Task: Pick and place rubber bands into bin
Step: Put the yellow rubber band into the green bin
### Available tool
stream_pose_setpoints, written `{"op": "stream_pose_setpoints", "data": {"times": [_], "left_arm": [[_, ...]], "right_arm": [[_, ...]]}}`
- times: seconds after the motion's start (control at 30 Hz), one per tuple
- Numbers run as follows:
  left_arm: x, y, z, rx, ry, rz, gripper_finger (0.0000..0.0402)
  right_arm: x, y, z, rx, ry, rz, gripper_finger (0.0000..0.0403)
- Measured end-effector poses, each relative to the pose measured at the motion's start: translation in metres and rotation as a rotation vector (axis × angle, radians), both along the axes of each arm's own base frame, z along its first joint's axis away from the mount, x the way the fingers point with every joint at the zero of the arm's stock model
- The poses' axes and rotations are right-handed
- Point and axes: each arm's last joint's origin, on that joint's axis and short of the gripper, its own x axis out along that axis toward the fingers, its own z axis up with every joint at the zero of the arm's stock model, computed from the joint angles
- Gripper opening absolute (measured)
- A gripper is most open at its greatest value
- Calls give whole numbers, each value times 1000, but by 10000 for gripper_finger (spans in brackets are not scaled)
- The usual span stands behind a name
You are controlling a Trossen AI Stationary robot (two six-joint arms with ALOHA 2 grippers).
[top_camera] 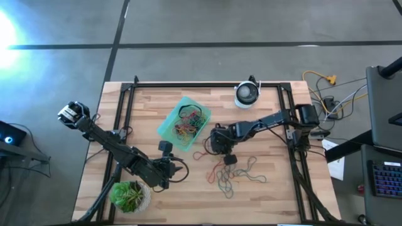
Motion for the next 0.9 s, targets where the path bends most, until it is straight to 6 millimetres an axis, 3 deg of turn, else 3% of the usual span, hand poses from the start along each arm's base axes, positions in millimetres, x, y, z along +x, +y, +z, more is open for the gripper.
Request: {"op": "stream_pose_setpoints", "data": {"times": [0.4,0.9], "left_arm": [[0,0,0,0,0,0,135],[0,0,-1,1,1,0,135]], "right_arm": [[7,-4,40,-140,-82,-8,9],[42,-27,114,-430,-369,-57,8]]}}
